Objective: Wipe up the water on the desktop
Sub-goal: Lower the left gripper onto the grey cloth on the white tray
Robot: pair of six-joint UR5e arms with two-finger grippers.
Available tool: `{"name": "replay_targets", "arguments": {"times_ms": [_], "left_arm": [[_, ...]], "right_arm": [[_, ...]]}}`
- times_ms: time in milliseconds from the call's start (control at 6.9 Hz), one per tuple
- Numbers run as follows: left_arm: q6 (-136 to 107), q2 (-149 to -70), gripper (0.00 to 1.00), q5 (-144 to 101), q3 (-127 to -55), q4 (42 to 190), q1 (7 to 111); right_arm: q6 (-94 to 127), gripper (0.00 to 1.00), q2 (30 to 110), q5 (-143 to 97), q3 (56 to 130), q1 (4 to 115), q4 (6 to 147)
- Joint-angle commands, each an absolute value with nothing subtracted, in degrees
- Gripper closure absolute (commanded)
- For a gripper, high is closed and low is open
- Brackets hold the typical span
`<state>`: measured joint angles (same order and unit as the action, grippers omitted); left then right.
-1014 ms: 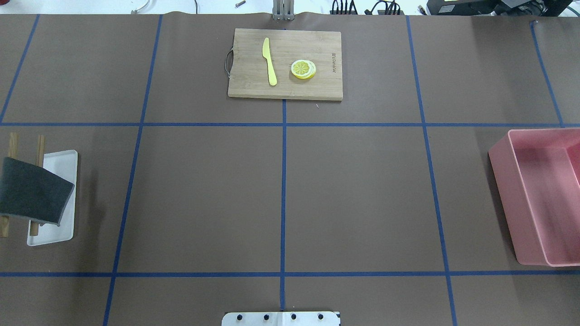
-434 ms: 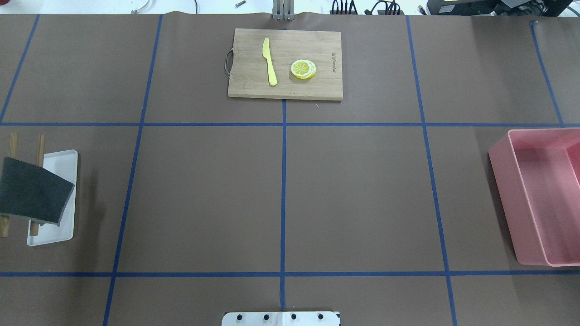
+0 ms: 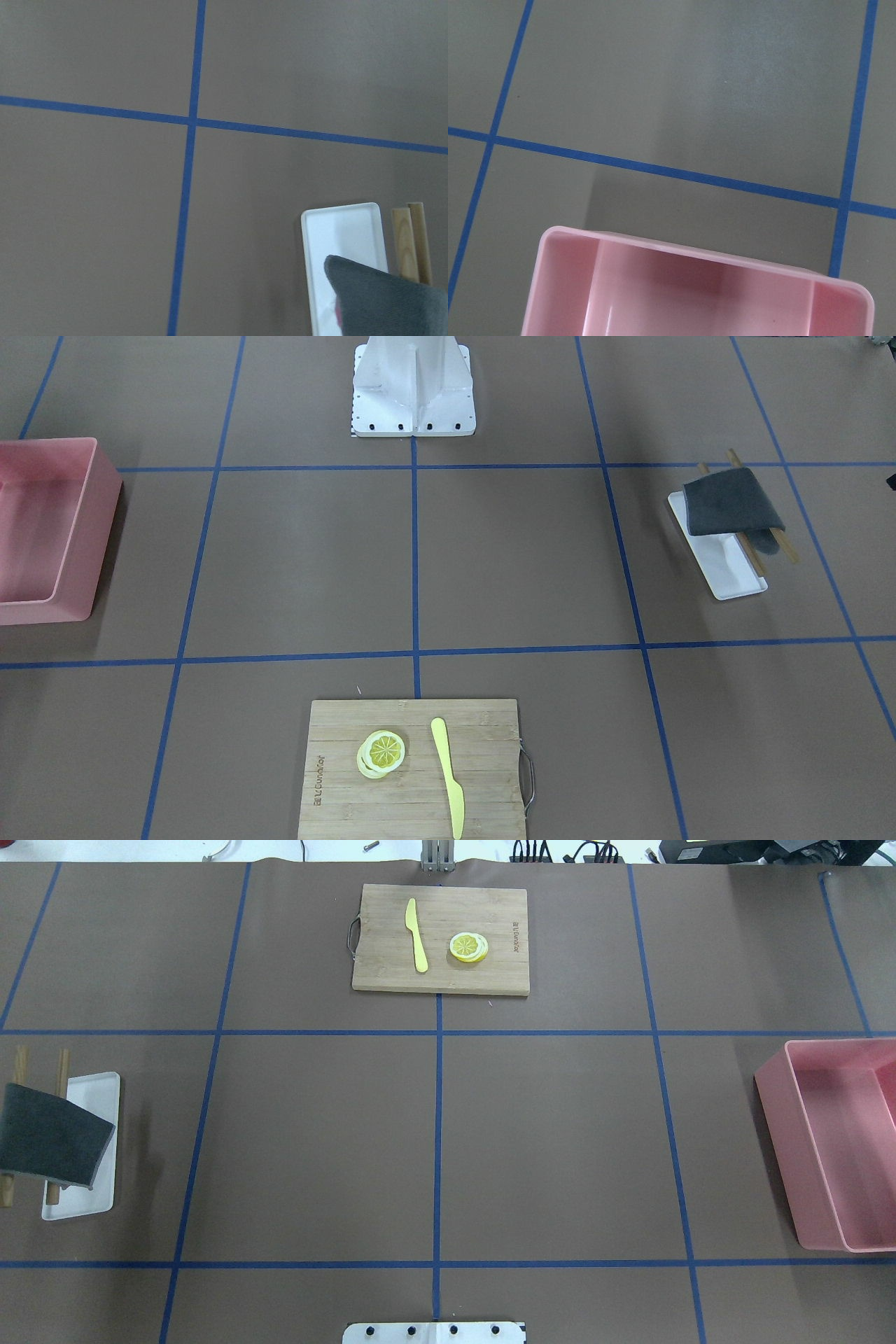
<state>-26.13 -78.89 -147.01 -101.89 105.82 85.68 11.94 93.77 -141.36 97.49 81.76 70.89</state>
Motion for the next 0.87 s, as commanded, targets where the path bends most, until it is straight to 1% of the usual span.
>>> {"name": "replay_targets", "arguments": {"times_ms": [0, 145, 579, 724], "left_arm": [[-45.3, -78.9, 0.03, -143.4, -105.2, 111.0, 75.2], [-50.7, -79.0, 0.03, -140.6, -107.3, 111.0, 71.0], [-51.7, -78.8, 0.16, -139.9, -107.7, 110.9, 66.9], [-51.7, -78.7, 0.19, -140.0, -107.8, 111.0, 66.1]], "right_arm": [[14.3, 0.0, 93.6, -141.5, 99.4, 80.9, 70.8], [14.4, 0.0, 93.6, -141.6, 99.7, 80.7, 70.1], [14.4, 0.0, 93.6, -141.6, 99.5, 80.2, 69.9], [14.4, 0.0, 93.6, -141.6, 99.5, 80.2, 69.9]]}}
